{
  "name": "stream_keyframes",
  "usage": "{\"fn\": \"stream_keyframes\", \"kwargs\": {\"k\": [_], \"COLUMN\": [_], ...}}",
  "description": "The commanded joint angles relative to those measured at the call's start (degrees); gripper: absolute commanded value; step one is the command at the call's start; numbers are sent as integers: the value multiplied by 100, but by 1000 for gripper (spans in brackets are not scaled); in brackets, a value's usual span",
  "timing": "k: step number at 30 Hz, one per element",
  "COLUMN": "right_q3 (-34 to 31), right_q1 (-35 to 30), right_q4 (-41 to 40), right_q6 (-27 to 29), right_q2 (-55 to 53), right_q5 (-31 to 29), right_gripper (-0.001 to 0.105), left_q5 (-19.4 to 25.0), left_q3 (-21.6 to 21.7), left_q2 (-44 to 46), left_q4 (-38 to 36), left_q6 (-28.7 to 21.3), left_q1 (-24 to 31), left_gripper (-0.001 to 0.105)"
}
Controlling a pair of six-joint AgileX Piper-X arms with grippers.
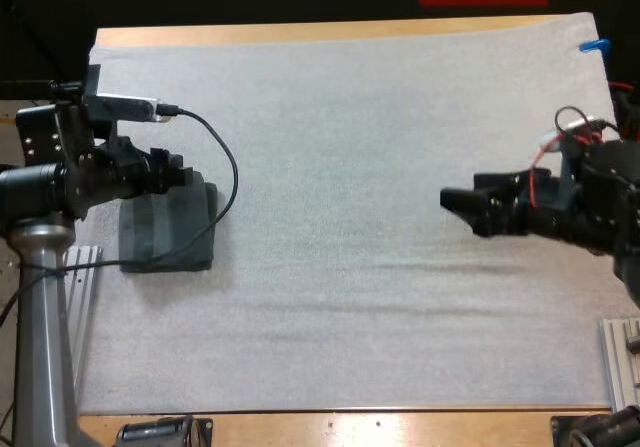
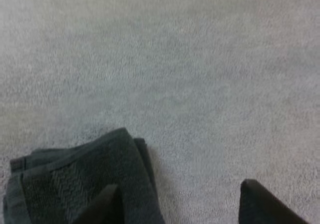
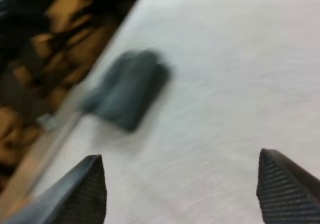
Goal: Pick towel from pile fold and stack
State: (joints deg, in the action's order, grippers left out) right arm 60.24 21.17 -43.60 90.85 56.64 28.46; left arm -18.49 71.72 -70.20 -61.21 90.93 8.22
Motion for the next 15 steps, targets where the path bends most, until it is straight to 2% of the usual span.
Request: {"fn": "stream_keyframes", "kwargs": {"k": [1,8,15], "right_q3": [11,11,99], "right_q1": [-58,-678,-1941], "right_q4": [111,184,3], "right_q6": [27,65,258], "right_q2": [136,652,604], "right_q5": [-275,-426,-426], "right_gripper": [62,62,62], "left_q5": [-33,-8,72], "left_q3": [39,7,-26], "left_q2": [101,367,400], "left_q4": [-21,-21,-21], "left_q6": [11,-47,-241], "left_q1": [-39,-329,-587], "left_gripper": [49,49,49]}}
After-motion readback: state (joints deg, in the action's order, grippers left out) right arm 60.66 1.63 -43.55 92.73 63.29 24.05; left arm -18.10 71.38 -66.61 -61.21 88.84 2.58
